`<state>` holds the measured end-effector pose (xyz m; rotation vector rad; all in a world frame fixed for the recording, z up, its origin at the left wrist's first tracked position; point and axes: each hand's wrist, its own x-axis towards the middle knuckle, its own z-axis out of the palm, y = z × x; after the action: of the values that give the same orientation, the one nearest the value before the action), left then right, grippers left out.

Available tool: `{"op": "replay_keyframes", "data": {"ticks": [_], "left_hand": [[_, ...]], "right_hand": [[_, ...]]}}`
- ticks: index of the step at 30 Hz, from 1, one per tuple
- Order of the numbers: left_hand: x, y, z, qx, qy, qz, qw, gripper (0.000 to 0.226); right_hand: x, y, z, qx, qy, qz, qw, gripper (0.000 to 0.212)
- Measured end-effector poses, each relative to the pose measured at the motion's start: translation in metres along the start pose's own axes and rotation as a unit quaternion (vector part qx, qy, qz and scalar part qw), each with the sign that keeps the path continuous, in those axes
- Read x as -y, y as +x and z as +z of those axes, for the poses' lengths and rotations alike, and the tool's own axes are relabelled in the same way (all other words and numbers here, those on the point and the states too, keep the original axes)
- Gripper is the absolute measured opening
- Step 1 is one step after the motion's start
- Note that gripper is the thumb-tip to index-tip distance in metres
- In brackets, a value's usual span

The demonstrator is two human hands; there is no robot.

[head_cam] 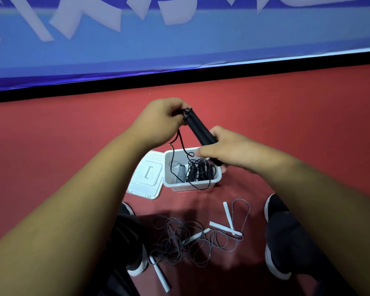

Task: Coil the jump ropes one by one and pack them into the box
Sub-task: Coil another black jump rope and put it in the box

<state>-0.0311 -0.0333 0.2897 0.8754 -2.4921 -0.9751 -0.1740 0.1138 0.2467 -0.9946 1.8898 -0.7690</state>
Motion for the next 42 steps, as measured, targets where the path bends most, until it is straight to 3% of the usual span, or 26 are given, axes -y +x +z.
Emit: {"op": "replay_keyframes", "data": {"ticks": [3, 6, 9, 13, 18, 21, 27, 32, 35, 38, 42], "left_hand": [[-0.009, 0.0, 0.004, -0.019, -0.05, -0.019, 0.998, 0.028], [-0.014, 0.002, 0.005, -0.032, -0.107, -0.044, 0.993, 0.025], [-0.016, 0.004, 0.005, -0.026, -0.141, -0.071, 0.987, 0.019], [-0.013, 0.005, -0.001, 0.056, -0.194, -0.092, 0.975, 0.023], [-0.018, 0.003, -0.011, 0.118, -0.401, -0.116, 0.901, 0.023], [-0.014, 0.002, -0.014, 0.128, -0.45, -0.104, 0.878, 0.019], [-0.012, 0.003, -0.009, 0.115, -0.451, -0.068, 0.883, 0.015], [-0.015, 0.003, -0.007, 0.106, -0.466, -0.048, 0.877, 0.011], [-0.016, 0.003, -0.006, 0.093, -0.447, -0.041, 0.889, 0.011], [-0.017, 0.003, -0.005, 0.09, -0.435, -0.042, 0.895, 0.012], [-0.022, 0.001, 0.001, 0.106, -0.445, -0.045, 0.888, 0.014]], "right_hand": [[0.0, -0.001, 0.001, -0.102, -0.093, -0.071, 0.988, 0.044], [0.0, 0.003, 0.0, -0.173, -0.142, -0.101, 0.969, 0.027], [0.002, 0.009, -0.004, -0.198, -0.148, -0.085, 0.965, 0.028], [0.004, 0.009, -0.009, -0.214, -0.132, -0.08, 0.964, 0.029], [0.004, 0.008, -0.012, -0.199, -0.06, -0.059, 0.976, 0.024], [0.005, 0.008, -0.012, -0.155, 0.048, -0.058, 0.985, 0.027], [0.003, 0.007, -0.012, -0.09, 0.127, -0.101, 0.983, 0.012], [0.003, 0.004, -0.011, -0.009, 0.224, -0.148, 0.963, 0.028], [0.005, 0.001, -0.011, 0.05, 0.315, -0.145, 0.937, 0.049], [0.005, 0.004, -0.01, 0.028, 0.273, -0.153, 0.949, 0.061], [0.006, 0.003, -0.004, -0.039, 0.185, -0.156, 0.969, 0.054]]}}
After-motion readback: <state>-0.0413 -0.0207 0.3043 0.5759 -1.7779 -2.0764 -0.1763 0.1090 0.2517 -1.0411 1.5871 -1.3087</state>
